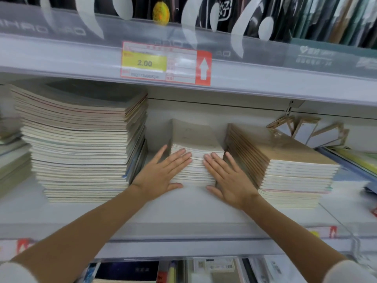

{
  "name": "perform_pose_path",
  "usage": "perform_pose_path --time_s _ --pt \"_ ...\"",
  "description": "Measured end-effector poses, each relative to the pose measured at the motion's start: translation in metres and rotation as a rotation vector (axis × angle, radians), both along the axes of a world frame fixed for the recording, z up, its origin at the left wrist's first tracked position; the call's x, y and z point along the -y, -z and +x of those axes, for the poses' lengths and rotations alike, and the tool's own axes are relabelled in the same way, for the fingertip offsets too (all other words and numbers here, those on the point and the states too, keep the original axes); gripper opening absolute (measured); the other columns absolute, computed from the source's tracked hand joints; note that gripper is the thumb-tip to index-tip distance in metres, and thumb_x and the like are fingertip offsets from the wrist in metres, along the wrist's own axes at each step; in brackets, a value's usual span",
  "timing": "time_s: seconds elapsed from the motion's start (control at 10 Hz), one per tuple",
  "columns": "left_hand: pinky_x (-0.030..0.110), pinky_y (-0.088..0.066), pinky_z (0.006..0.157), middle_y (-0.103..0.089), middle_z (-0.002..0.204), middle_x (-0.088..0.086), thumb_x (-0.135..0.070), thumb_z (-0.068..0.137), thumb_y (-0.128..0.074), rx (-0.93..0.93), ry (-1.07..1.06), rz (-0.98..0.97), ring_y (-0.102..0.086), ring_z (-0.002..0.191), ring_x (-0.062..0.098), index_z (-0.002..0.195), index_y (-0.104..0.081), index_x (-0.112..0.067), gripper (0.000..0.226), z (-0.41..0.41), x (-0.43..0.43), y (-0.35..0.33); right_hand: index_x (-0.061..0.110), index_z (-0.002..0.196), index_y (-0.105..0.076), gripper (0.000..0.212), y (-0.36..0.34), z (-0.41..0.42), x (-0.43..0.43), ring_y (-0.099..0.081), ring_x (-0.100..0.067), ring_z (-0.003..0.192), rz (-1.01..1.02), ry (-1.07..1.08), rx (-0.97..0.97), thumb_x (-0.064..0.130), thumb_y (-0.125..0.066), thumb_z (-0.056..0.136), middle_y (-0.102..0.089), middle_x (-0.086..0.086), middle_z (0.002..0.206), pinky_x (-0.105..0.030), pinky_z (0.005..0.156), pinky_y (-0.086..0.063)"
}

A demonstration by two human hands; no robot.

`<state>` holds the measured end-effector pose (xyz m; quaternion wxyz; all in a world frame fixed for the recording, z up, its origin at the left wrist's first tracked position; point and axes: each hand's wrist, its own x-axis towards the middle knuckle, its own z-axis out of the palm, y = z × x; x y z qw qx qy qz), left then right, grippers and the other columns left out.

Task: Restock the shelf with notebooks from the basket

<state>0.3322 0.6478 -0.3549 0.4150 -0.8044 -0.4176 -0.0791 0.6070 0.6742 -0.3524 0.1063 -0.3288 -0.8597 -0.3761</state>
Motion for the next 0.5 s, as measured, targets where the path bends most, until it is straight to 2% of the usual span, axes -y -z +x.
perform_pose_path --time_s 0.1,0.3,0.4,0.5 --pt "0.056 -0.01 0.116 0.006 0.16 0.001 -0.06 0.095 -0.018 0.038 0.0 0.002 0.003 0.149 0.018 0.154 0.0 -0.015 0.077 -0.001 -0.003 0.004 0.01 0.153 -0.013 0.073 0.002 -0.002 -0.003 0.001 -0.02 0.149 0.008 0.018 0.001 0.056 -0.024 0.098 -0.003 -0.004 0.161 -0.05 0.119 -0.011" --pt "0.059 -0.019 0.114 -0.006 0.161 0.002 -0.061 0.095 -0.016 0.071 -0.043 -0.107 -0.004 0.148 0.02 0.154 -0.009 -0.012 0.077 0.005 0.009 -0.001 0.01 0.154 -0.014 0.073 -0.004 -0.007 0.013 -0.003 -0.019 0.149 -0.111 0.11 0.003 0.058 -0.018 0.098 -0.008 -0.003 0.161 -0.051 0.118 -0.014" --pt "0.053 -0.02 0.115 -0.011 0.16 0.004 -0.06 0.096 -0.019 0.129 -0.046 -0.179 -0.007 0.148 0.021 0.153 -0.016 -0.011 0.076 0.01 0.026 -0.01 0.012 0.154 -0.013 0.072 -0.009 -0.012 0.029 0.0 -0.017 0.149 -0.215 0.121 -0.064 0.058 -0.008 0.099 -0.007 -0.001 0.162 -0.049 0.117 -0.012" --pt "0.038 -0.026 0.111 -0.028 0.156 0.005 -0.053 0.096 -0.027 0.279 -0.03 -0.237 -0.026 0.144 0.02 0.147 -0.033 -0.011 0.067 0.013 0.052 -0.02 0.015 0.154 -0.008 0.07 -0.027 -0.018 0.053 0.008 -0.013 0.149 -0.323 0.08 -0.168 0.057 -0.007 0.099 -0.001 0.001 0.162 -0.041 0.12 0.001"
